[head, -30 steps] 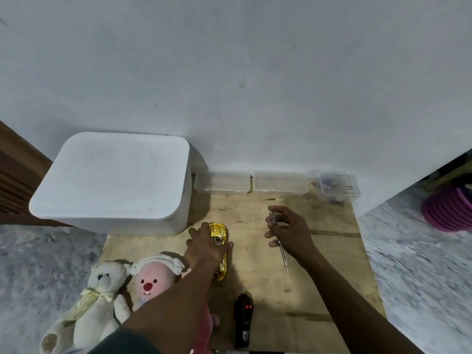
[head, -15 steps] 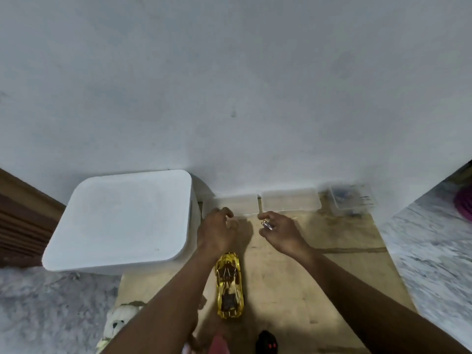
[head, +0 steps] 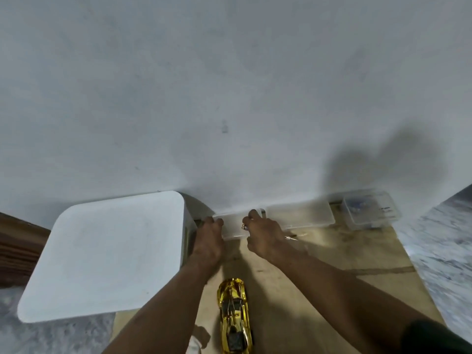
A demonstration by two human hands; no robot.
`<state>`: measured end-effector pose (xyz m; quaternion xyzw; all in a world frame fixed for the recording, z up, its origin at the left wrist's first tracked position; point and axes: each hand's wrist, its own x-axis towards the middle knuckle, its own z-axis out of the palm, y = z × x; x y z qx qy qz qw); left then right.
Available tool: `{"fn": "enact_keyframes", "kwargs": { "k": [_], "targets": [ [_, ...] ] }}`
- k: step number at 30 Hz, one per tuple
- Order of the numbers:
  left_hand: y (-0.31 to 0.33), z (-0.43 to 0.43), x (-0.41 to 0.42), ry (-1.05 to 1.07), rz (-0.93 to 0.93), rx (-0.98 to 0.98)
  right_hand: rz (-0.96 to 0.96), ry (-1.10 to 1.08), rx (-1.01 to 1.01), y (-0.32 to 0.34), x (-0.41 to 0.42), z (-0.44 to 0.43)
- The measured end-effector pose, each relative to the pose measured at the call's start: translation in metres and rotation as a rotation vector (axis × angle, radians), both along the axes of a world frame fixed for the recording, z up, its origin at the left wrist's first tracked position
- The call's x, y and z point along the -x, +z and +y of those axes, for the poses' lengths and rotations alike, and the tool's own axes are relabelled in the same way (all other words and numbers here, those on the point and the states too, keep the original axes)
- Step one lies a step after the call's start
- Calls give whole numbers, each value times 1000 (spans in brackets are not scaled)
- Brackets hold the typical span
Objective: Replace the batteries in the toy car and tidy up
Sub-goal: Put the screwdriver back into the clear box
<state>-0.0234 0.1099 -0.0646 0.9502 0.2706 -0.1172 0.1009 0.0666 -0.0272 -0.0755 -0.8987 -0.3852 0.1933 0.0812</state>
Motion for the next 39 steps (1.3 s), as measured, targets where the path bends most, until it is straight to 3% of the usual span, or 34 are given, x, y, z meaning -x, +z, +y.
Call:
{"fn": "enact_keyframes", "kwargs": {
  "k": [5, 10, 17, 29, 39],
  "targets": [
    [-10, 0, -3, -40, 63, -91, -127, 62, 20, -9, -3, 4],
    [-11, -2, -8, -88, 104, -167, -106, 60, -29, -11, 2, 7],
    [-5, 1, -10, -75, 76, -111, -72, 55, -126, -16, 5, 12],
    [35, 16, -36, -236, 207, -70, -185, 27, -143, -11, -6, -5],
    [56, 23, -41, -202, 167, 26, 191, -379, -853, 2, 14, -36]
  ]
}}
